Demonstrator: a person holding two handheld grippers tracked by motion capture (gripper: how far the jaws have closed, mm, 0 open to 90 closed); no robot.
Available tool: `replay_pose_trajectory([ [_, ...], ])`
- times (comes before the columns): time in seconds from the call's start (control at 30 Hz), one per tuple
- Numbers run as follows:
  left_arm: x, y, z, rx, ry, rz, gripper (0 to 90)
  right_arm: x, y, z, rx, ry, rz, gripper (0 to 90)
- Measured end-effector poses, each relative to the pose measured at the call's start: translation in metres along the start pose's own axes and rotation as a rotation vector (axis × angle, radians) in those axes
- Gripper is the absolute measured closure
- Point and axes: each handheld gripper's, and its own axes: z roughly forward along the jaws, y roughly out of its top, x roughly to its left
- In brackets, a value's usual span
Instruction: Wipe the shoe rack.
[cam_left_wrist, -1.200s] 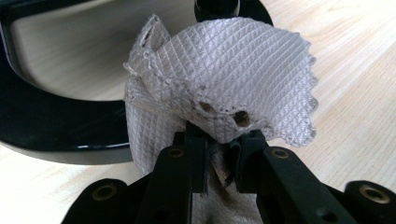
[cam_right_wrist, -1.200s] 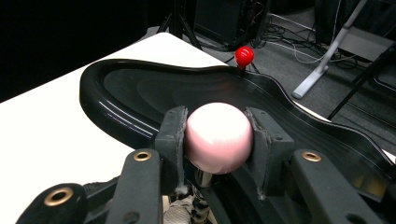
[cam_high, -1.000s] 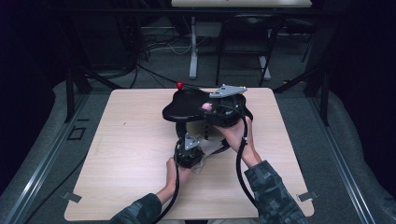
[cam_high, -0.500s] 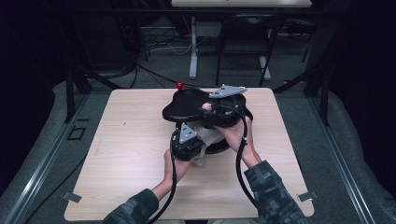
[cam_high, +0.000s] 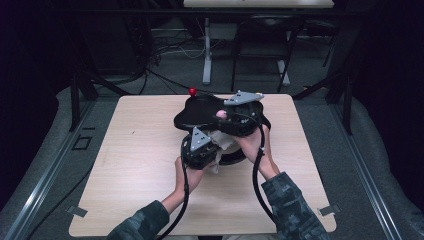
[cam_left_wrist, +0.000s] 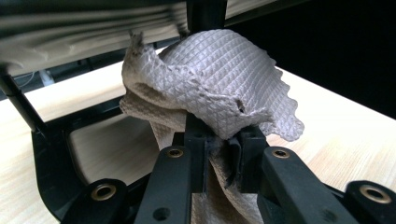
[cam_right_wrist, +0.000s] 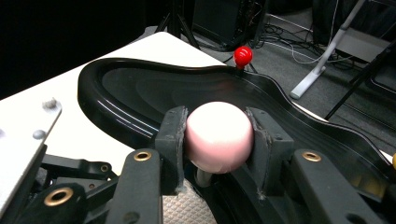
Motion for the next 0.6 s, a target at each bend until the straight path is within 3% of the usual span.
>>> replay_pose_trajectory([
  [0.27,0.0020,0.0065,-0.0048,-0.028,0.007,-0.007,78.8,0.0003,0.0001,0.0001,0.002,-0.001,0.001,60.2],
  [0.6,0.0041,0.0031,-0.0049,-0.021,0.006,-0.005,78.8,0.0002,-0.0004,-0.0001,0.001,-0.001,-0.003,60.1],
])
